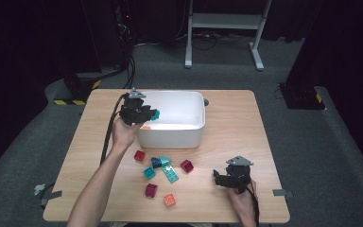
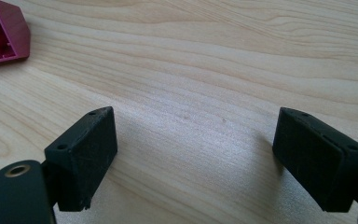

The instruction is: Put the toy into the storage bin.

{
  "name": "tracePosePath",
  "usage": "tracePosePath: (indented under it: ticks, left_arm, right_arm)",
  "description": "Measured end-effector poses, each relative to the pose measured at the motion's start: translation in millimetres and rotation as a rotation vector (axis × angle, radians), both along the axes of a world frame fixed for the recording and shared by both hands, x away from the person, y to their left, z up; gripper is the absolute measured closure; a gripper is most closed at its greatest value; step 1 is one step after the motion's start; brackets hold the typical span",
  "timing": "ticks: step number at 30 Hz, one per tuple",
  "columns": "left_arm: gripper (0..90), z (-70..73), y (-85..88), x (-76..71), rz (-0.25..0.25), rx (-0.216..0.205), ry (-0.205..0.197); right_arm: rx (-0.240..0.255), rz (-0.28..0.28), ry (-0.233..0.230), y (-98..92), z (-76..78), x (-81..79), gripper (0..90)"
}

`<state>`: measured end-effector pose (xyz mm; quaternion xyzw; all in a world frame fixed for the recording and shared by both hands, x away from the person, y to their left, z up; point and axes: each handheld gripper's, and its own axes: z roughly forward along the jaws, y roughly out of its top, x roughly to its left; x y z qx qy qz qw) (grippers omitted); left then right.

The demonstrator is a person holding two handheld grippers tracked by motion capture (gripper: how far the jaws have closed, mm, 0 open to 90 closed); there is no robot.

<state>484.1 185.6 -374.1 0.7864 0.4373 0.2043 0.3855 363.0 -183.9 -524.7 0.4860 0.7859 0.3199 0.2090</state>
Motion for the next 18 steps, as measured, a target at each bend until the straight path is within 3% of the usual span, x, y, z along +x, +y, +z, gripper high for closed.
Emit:
tracePosePath:
  ticks: [2, 3, 5, 10, 18]
  left_arm:
    - [55.6, -1.0, -0.3, 0.5, 0.002, -0.004, 0.004]
    - [47.3, -0.6, 0.5, -0.8, -0.004, -0.006, 0.002]
    - [43.3, -0.2, 0.8, -2.1, -0.005, -0.01, 0.002]
    - [39.3, 3.5, 6.4, -12.8, -0.001, -0.04, -0.016]
    - [37.9, 8.4, 8.0, -21.3, -0.003, -0.034, -0.029]
  right_arm:
    - [0.0, 0.001, 0.0, 0.0, 0.0, 0.0, 13.4]
    - [0.001, 0.001, 0.0, -0.1, 0.0, 0.0, 13.5]
    - [0.001, 0.001, 0.0, -0.1, 0.0, 0.0, 13.5]
    - [0.0, 0.0, 0.001, -0.1, 0.0, 0.0, 13.5]
    - [0.0, 0.001, 0.001, -0.1, 0.0, 0.0, 13.5]
